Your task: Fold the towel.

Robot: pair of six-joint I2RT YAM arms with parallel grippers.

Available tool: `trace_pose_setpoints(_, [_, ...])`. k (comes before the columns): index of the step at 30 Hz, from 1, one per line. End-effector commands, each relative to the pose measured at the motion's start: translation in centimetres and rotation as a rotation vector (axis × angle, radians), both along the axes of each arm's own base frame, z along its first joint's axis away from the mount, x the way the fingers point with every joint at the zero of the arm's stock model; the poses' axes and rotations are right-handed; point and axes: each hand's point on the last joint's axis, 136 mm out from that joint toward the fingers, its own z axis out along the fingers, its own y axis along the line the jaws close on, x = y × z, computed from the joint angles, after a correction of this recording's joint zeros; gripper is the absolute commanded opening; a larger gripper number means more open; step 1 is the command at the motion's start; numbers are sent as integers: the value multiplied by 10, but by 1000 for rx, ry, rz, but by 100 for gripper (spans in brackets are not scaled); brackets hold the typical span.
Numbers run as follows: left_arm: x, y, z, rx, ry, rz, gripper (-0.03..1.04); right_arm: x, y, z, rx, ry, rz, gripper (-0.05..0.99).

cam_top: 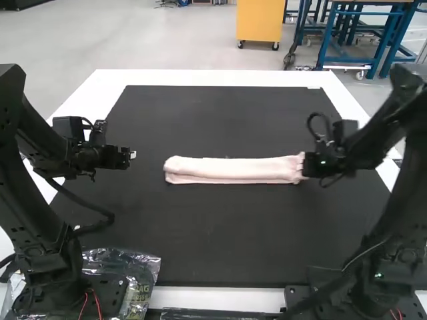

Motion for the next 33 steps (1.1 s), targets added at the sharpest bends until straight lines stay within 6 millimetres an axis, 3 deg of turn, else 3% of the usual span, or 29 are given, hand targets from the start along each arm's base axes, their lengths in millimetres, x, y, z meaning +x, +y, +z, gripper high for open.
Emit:
trace_pose_setpoints(1, [6, 1, 15, -6, -42, -8, 97, 20, -17, 55, -22, -137, 2, -3])
trace_pose_setpoints(6, [9, 0, 18, -4, -57, -10, 97, 17, 3, 85, -10, -171, 50, -3])
trace_pose_setpoints(16, [6, 0, 15, 5, -50, -15, 97, -4, 129, 96, 51, -174, 275, -3])
trace_pose_setpoints(24, [1, 1, 9, 21, -43, -21, 97, -14, 209, 85, 66, -172, 408, -3])
trace_pose_setpoints(33, [-7, -4, 1, 32, -33, -42, 97, -17, 272, 62, 72, -165, 509, -3])
